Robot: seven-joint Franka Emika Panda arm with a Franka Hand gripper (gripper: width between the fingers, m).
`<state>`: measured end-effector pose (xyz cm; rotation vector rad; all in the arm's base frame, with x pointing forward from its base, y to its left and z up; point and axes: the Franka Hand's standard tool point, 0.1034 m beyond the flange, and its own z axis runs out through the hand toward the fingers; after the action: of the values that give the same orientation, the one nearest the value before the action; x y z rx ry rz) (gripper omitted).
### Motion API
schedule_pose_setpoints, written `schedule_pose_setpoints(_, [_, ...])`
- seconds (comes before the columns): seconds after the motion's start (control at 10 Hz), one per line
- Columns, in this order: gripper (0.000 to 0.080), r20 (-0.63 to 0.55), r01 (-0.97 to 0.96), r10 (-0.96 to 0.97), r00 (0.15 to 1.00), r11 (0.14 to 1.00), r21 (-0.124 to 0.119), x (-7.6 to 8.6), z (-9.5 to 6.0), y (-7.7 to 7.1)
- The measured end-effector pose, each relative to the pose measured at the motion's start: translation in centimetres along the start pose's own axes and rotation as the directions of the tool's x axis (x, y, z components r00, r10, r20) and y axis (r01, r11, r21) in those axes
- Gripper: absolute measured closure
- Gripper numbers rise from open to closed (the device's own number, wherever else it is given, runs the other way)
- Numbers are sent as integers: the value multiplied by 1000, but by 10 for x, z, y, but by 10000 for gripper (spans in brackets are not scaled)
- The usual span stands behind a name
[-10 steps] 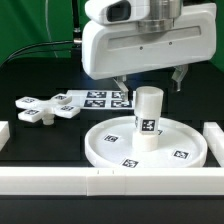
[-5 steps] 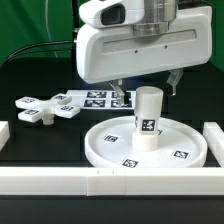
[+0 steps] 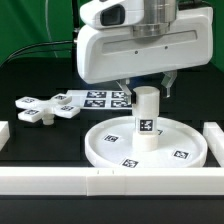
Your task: Assemble round table
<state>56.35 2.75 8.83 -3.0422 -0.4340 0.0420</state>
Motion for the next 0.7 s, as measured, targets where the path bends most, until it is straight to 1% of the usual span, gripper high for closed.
schedule_pose_setpoints(0.1, [395,0,-13,13,1000,1000,1,0,0,0])
schedule_pose_setpoints(0.2, [395,0,-77,77,997,997,3,0,0,-1])
schedule_pose_setpoints(0.3, [395,-1,-204,204,979,979,16,0,1,-2])
schedule_pose_setpoints(0.4, [393,1,-309,309,951,951,26,0,1,-3])
schedule_pose_setpoints(0.5, [393,-3,-380,381,925,924,28,2,1,-6])
schedule_pose_setpoints(0.7, [393,-21,-580,581,813,814,35,2,1,-7])
